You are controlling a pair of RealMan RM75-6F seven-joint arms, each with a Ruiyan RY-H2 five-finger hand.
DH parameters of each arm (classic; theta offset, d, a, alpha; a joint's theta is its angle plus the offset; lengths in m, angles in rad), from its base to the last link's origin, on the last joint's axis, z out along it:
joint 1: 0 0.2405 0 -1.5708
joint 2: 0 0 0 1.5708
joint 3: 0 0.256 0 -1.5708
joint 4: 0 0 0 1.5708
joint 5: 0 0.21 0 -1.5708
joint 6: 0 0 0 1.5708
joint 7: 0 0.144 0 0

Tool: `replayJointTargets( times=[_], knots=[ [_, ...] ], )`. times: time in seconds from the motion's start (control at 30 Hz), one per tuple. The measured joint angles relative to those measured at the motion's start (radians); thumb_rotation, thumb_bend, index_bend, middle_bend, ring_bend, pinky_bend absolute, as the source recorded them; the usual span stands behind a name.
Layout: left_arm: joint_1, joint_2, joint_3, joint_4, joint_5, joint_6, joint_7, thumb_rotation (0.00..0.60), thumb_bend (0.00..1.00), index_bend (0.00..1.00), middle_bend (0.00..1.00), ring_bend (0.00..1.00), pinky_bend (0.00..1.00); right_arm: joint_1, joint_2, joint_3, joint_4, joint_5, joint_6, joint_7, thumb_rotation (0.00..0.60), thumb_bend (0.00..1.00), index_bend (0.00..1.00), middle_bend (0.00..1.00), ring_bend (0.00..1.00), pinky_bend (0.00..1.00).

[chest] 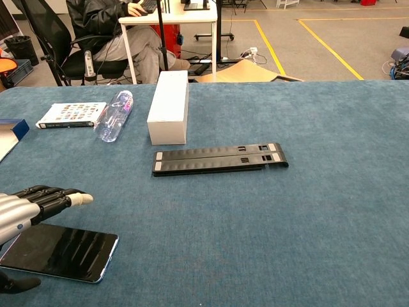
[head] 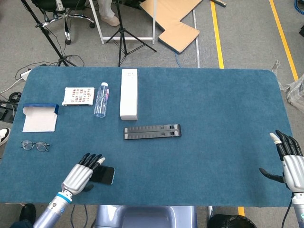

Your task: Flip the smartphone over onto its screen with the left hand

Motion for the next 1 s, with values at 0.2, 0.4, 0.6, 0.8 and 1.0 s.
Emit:
replayJointTargets(
  times=[0.2,0.4,0.6,0.8,1.0],
  knots=[
    [-0.009,-0.009,-0.008,0.009,-0.021,-0.015,0.007,0.6,0.23,0.0,0.0,0.0,0.0,0.002,-0.001,-0.001,-0.001,-0.003,-0.004,-0.004,0.6,0.0,0.0,0.0,0.0,0.0],
    [-0.017,-0.033,-0.014,0.034,-0.046,-0.032,0.01,0.6,0.23,0.0,0.0,0.0,0.0,0.002,-0.002,-0.001,0.002,0.003,-0.008,-0.002,0.6,0.0,0.0,0.0,0.0,0.0],
    [-0.023,-0.045,-0.017,0.053,-0.054,-0.034,0.004,0.6,0.32,0.0,0.0,0.0,0.0,0.004,-0.005,-0.001,0.003,0.002,-0.012,-0.006,0.6,0.0,0.0,0.0,0.0,0.0],
    [-0.024,-0.059,-0.005,0.089,-0.03,-0.024,-0.018,0.6,0.49,0.11,0.03,0.03,0.01,0.006,-0.007,-0.002,0.003,0.002,-0.015,-0.012,0.6,0.0,0.0,0.0,0.0,0.0],
    [-0.019,-0.07,0.016,0.122,0.013,0.006,-0.047,0.6,0.7,0.36,0.2,0.2,0.18,0.006,-0.006,-0.002,0.002,0.002,-0.016,-0.007,0.6,0.0,0.0,0.0,0.0,0.0]
  ],
)
